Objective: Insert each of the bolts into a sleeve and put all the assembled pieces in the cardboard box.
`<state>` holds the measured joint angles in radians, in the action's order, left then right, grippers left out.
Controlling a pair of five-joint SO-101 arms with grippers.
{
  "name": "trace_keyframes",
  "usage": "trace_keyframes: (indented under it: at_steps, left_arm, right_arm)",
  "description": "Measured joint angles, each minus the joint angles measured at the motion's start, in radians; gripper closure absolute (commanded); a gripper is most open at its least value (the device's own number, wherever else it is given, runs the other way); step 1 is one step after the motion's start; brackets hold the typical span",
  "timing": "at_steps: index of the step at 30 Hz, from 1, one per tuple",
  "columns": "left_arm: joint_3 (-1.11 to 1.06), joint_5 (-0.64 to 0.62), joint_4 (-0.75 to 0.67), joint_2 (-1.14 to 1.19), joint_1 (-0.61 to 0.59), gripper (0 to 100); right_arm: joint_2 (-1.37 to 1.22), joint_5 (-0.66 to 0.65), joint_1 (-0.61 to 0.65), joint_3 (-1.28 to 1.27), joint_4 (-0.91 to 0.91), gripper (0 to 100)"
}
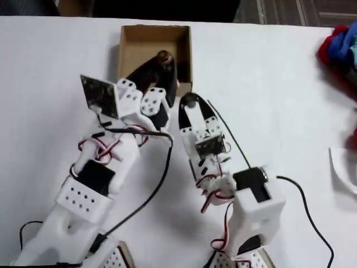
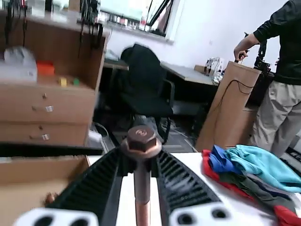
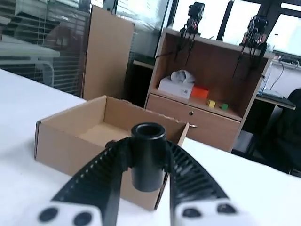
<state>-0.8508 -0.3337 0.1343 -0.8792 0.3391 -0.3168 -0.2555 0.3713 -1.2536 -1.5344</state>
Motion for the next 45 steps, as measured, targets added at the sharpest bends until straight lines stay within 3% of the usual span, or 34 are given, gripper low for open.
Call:
trace_keyframes:
  at_steps: [6,13,19,23,34,45]
  left_arm:
    - [-0.003,-0.026,0.002,0.002,0.0,97]
    - [-0.031,-0.026,-0.04,0.012,0.0,97]
    - [-0.026,-0.026,-0.101,0.18,0.0,97]
    - [0.021,-0.026,-0.112,0.292,0.0,97]
    - [0.052,-0.026,-0.121,0.315,0.0,97]
    - [0.075,-0.025,-0.133,0.417,0.0,97]
  right_arm:
    - [-0.003,0.012,0.003,0.008,-0.014,98.0]
    - [-0.005,0.173,0.002,0.014,-0.014,98.0]
    - [-0.005,0.181,0.002,0.014,-0.009,98.0]
    - [0.005,0.184,0.002,0.009,0.066,98.0]
    - [0.295,0.184,0.009,-0.026,0.379,98.0]
    - [0.364,0.184,0.055,-0.037,0.413,98.0]
